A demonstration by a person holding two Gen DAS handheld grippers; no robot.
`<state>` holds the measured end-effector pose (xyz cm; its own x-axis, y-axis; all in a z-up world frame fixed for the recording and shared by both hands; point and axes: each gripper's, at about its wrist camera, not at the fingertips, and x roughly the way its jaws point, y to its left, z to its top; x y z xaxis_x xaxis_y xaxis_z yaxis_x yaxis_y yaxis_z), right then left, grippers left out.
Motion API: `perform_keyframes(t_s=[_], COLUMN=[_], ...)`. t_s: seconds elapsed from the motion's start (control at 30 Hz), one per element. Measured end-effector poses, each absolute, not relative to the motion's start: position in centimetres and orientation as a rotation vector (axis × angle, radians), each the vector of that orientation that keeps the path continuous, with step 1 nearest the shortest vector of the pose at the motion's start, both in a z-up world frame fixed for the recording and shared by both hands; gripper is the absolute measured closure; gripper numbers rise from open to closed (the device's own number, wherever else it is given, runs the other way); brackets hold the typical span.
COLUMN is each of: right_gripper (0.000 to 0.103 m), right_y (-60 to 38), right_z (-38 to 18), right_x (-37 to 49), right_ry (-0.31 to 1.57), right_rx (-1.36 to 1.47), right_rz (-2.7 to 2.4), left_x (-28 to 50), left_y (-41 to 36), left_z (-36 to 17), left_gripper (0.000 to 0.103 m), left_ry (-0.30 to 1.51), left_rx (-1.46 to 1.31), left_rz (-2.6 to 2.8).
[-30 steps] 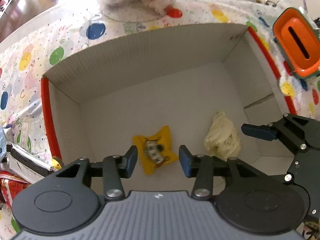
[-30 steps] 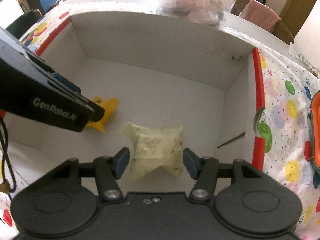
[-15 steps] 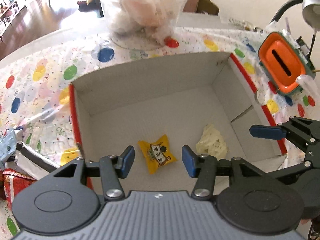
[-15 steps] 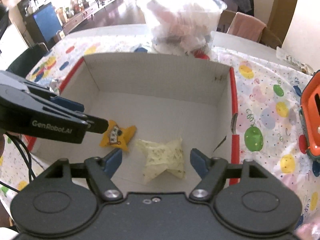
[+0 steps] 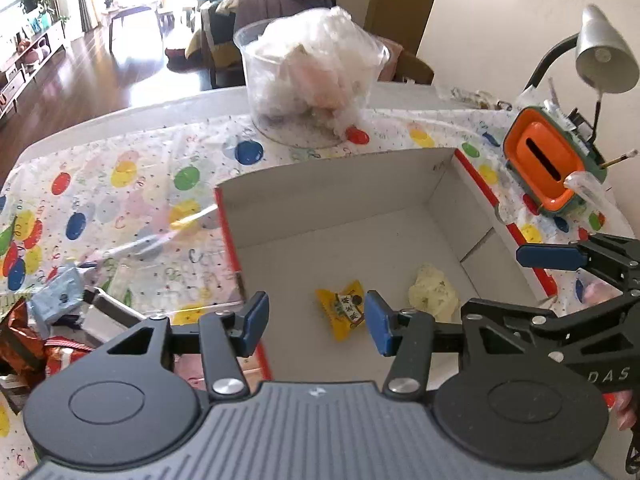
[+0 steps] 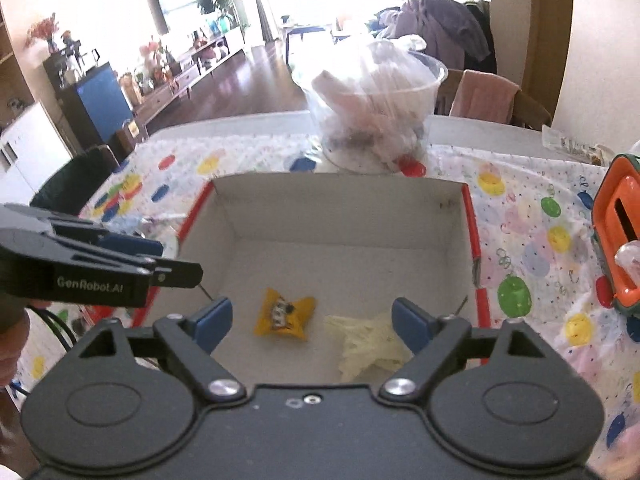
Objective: Organize snacks
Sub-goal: 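Move both grippers back over the snack pile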
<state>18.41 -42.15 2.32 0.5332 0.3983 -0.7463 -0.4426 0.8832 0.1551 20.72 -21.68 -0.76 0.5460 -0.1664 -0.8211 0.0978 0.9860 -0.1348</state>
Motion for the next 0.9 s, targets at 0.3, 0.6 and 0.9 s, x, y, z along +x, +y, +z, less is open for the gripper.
perform_keyframes(t_s=[0.3,0.6,0.9], right_gripper=[0.007,0.001,0.000], right_y=[-38.3,-32.9,-27.3], right_z=[4.1,4.3,3.2], right_x=[14.9,12.5,10.6], right_ry=[0.780,0.744,0.753], right_rx=[-0.012,-0.024,-0.062], right_rz=[0.533,0.576,0.620], left_x=[16.2,12.1,8.6], left_y=[-17.3,-11.4,-5.7], left_z=[1.1,1.3,1.0], left_gripper=[0.032,0.027,0.019], left_ry=[0.885,0.821,0.761], left_rx=[-0.055,-0.052,-0.056], left_rz=[-0.130,-0.096,-0.049])
